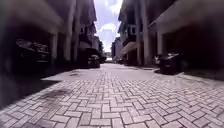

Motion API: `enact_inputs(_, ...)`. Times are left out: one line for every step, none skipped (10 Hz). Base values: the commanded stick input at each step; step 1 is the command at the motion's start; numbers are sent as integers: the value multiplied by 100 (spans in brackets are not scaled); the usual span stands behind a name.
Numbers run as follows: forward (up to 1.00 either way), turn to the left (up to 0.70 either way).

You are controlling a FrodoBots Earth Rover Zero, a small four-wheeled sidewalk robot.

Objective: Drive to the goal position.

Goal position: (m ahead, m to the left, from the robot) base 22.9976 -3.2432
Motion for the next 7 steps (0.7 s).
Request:
enact_inputs(50,0)
enact_inputs(50,0)
enact_inputs(50,0)
enact_inputs(50,0)
enact_inputs(50,0)
enact_inputs(50,0)
enact_inputs(50,-2)
